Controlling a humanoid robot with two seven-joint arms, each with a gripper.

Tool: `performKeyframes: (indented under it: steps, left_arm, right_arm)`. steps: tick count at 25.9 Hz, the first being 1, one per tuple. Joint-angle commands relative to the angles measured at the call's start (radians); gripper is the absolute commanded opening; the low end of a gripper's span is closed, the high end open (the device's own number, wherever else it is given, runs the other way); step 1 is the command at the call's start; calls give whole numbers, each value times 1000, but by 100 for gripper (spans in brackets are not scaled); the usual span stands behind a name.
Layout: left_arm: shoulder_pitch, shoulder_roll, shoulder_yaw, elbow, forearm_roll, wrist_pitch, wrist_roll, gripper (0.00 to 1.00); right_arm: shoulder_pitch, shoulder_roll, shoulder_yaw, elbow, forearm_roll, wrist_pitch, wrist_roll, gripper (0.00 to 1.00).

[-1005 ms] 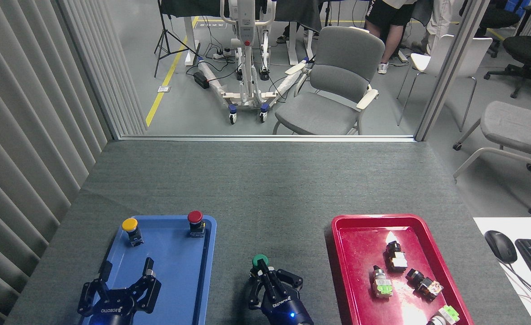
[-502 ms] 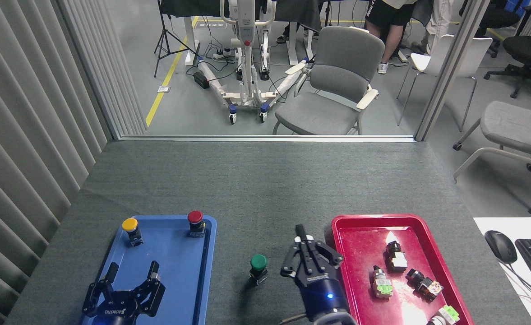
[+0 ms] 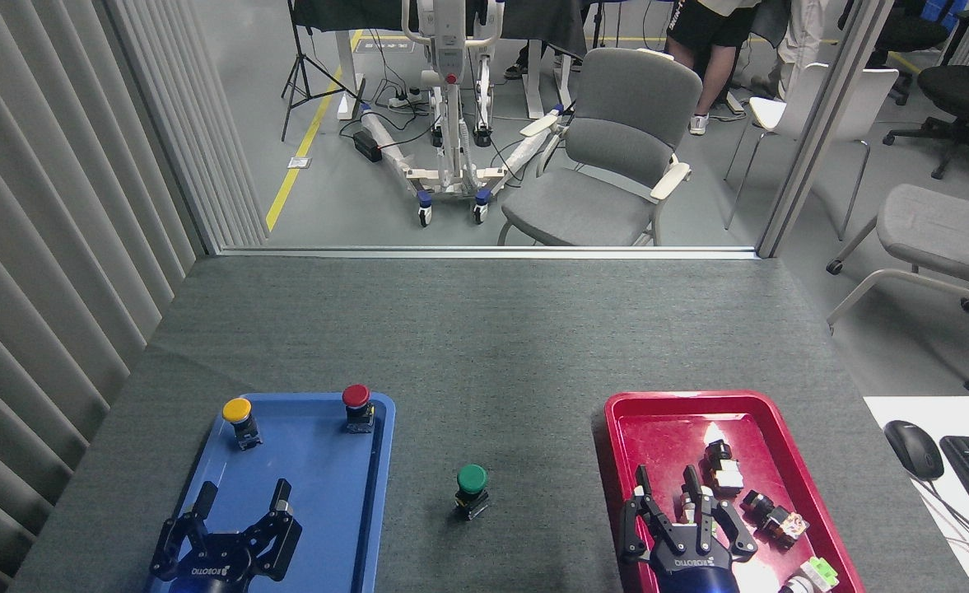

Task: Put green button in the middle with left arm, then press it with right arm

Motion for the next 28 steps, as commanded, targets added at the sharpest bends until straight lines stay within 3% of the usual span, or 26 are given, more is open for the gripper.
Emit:
performKeyframes:
  steps: [1,8,14,28]
  left_arm:
    - [3,3,-1,5,-1,1,-1,100]
    - [-17,9,1,18,6,-2,-4,100]
    - [-5,87,-1,31,1,-74,-1,100]
    - [32,89,-1,24,-2,-94,-8,100]
  right_arm:
    - [10,-55,-5,-7,0,-4,-121,100]
    - [19,-75,-5,-2,-2,-7,-153,100]
    - [19,-60,-2,13,-2,-4,-159,100]
    - [29,-44,10,31,-2,6,-78,100]
